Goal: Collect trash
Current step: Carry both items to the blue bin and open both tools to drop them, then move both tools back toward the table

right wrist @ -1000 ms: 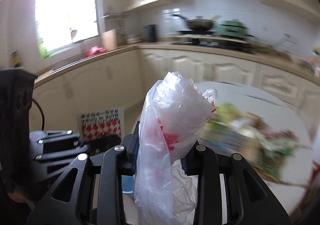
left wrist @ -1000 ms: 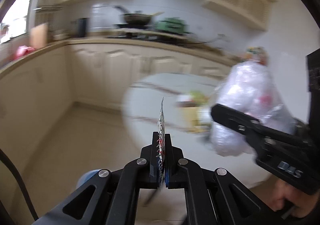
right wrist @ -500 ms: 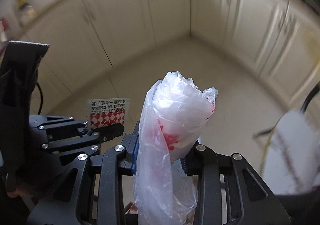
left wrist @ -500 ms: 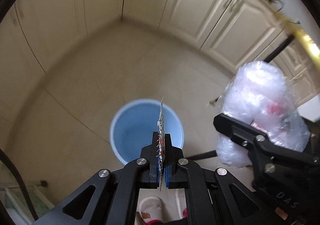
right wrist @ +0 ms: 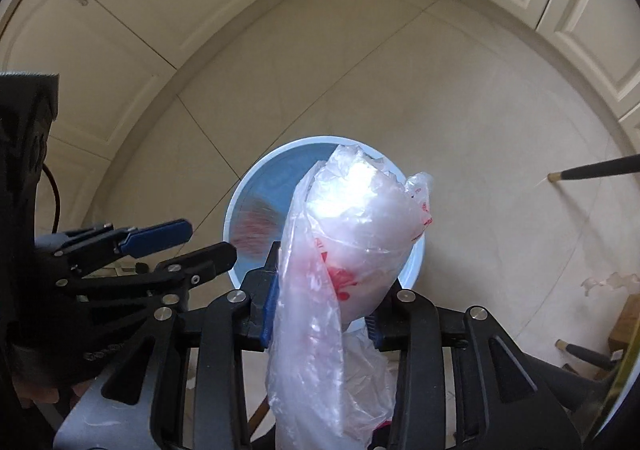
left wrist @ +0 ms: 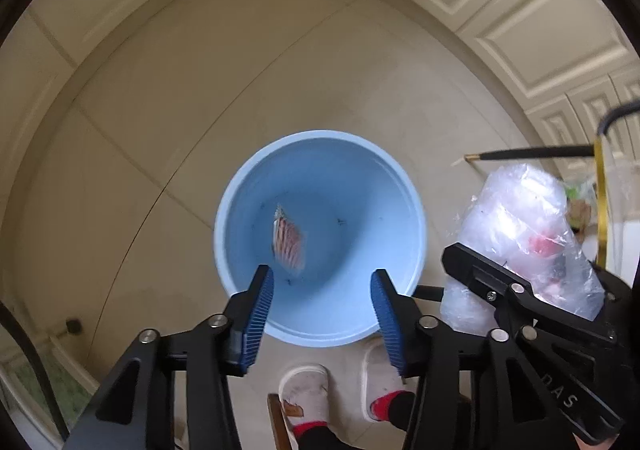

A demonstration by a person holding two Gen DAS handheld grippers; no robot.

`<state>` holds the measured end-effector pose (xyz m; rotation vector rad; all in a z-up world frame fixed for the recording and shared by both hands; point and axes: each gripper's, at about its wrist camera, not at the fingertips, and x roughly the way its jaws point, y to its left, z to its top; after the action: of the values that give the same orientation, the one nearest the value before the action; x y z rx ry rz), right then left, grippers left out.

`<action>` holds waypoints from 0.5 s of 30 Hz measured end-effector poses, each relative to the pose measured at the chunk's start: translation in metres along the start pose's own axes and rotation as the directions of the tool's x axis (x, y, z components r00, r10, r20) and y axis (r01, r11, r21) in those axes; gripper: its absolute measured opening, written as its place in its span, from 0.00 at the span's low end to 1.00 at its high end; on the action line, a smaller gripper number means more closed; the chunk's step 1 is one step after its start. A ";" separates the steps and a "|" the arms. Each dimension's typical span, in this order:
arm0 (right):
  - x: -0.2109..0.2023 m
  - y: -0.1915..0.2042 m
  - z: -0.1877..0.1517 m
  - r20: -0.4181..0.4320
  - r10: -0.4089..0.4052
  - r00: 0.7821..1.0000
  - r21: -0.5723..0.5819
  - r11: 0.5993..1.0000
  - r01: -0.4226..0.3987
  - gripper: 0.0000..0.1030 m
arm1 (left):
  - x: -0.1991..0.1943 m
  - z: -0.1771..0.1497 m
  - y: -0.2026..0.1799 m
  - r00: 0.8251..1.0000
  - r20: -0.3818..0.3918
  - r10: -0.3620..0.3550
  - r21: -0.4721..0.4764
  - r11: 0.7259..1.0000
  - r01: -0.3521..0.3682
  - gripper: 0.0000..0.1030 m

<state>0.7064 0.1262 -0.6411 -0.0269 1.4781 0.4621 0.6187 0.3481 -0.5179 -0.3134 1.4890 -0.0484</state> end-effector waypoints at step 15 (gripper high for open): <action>-0.073 0.038 -0.018 0.147 -0.002 0.989 -0.053 0.999 0.010 0.76 | -0.126 -0.049 -0.014 0.961 0.221 0.165 -0.115 0.983 -0.142 0.49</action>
<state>0.6756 0.1345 -0.5636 -0.0393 1.3202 0.4888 0.5611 0.3546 -0.3944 -0.2721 1.2834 0.1810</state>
